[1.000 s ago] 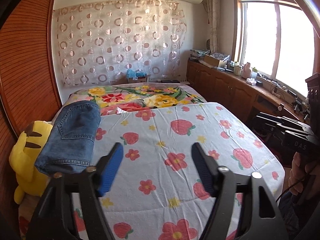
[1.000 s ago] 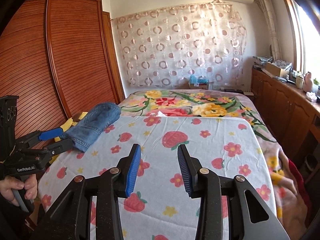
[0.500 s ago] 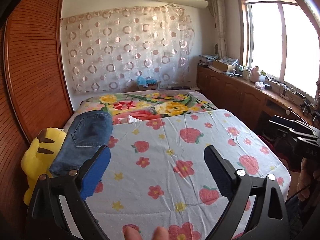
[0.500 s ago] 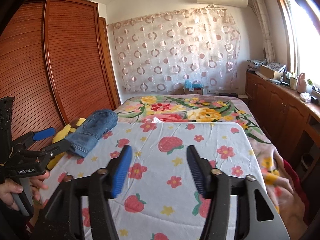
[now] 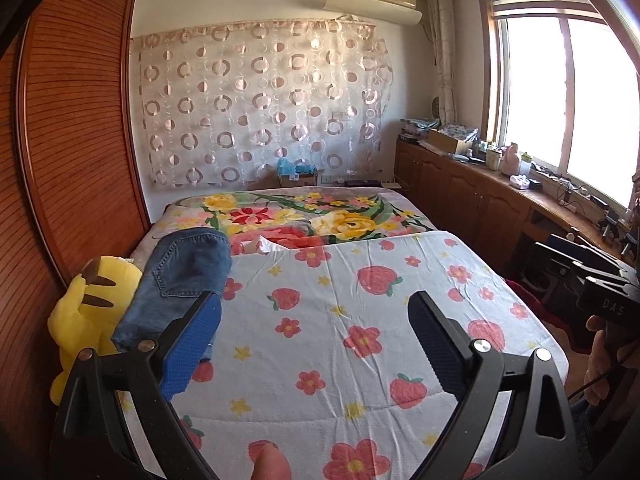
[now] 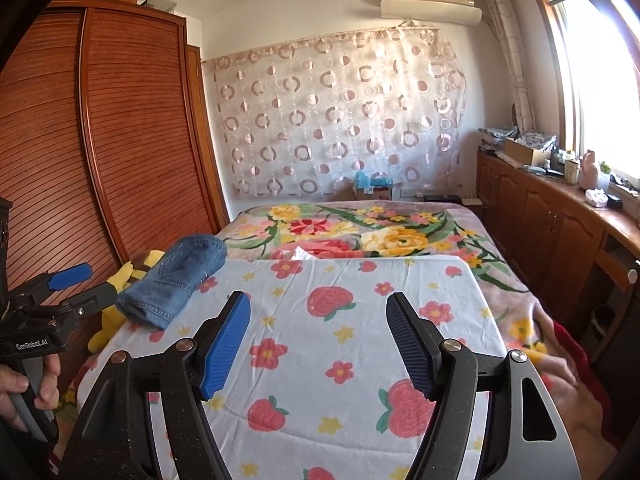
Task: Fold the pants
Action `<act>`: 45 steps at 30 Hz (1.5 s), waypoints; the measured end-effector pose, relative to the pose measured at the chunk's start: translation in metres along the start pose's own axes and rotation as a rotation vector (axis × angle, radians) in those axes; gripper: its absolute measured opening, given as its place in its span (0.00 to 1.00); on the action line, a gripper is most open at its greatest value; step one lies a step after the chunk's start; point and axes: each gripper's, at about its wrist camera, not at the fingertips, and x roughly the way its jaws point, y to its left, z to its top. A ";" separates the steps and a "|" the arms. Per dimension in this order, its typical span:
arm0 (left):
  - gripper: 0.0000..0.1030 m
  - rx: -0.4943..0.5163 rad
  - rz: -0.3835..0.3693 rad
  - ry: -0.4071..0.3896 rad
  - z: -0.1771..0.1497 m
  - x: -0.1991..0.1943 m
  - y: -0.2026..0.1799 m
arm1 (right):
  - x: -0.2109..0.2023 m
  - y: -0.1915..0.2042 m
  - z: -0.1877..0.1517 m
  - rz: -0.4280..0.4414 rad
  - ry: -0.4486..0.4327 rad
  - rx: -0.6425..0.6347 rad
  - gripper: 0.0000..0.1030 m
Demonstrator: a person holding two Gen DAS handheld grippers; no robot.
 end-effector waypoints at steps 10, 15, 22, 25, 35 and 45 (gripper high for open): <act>0.92 -0.002 0.023 -0.017 0.004 -0.012 -0.002 | -0.007 0.000 -0.002 -0.001 -0.037 -0.020 0.72; 0.92 -0.006 0.023 -0.015 0.004 -0.016 -0.003 | -0.005 -0.001 -0.005 -0.002 -0.044 -0.025 0.72; 0.92 -0.008 0.026 -0.015 0.004 -0.017 -0.003 | -0.003 -0.005 -0.007 0.003 -0.039 -0.025 0.72; 0.92 -0.006 0.028 -0.015 0.004 -0.017 -0.002 | -0.004 -0.007 -0.006 0.006 -0.039 -0.022 0.72; 0.92 -0.010 0.028 -0.016 0.005 -0.019 -0.002 | -0.003 -0.009 -0.006 0.007 -0.031 -0.022 0.73; 0.92 -0.008 0.026 -0.015 0.005 -0.020 -0.002 | -0.003 -0.009 -0.006 0.005 -0.031 -0.023 0.73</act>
